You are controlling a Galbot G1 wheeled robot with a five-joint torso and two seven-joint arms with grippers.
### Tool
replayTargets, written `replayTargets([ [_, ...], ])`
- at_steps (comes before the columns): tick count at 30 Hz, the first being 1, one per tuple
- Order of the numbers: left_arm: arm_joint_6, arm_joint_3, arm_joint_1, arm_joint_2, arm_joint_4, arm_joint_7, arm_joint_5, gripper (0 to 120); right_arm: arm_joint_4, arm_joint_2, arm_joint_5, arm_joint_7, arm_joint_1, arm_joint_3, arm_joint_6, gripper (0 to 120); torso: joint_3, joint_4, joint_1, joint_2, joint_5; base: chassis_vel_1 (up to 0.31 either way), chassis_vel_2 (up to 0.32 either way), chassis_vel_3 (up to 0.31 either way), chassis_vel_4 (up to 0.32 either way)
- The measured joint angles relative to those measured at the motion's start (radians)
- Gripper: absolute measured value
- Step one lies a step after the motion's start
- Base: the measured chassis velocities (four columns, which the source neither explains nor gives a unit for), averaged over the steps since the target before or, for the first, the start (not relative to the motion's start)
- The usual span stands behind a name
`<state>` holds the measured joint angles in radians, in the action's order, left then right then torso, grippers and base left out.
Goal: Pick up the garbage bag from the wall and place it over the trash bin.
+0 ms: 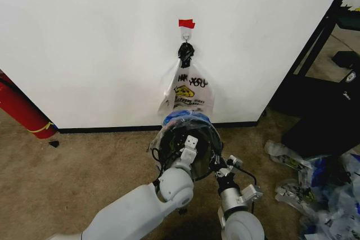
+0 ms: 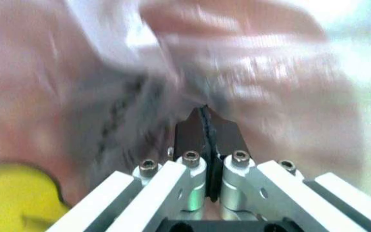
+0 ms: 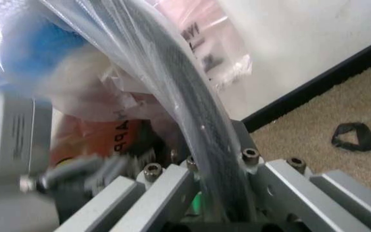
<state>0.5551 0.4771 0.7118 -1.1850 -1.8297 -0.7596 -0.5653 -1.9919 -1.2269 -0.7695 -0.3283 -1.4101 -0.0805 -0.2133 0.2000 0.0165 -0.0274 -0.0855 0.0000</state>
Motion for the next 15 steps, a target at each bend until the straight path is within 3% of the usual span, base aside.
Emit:
replayTargets([
  [9,0.000,-0.006,-0.044,-0.031,0.116,-0.003,0.005,0,0.002,0.005,0.050,0.056,-0.033,0.030,-0.020,0,0.000,0.0001,0.000,0.000,0.0000,0.000,0.000,0.000,0.000],
  [15,0.002,-0.008,-0.046,-0.030,0.134,-0.003,0.007,0,0.001,0.014,0.075,0.096,-0.049,0.029,-0.039,0,0.000,0.0001,0.000,0.000,0.0000,0.000,0.000,0.000,0.000],
])
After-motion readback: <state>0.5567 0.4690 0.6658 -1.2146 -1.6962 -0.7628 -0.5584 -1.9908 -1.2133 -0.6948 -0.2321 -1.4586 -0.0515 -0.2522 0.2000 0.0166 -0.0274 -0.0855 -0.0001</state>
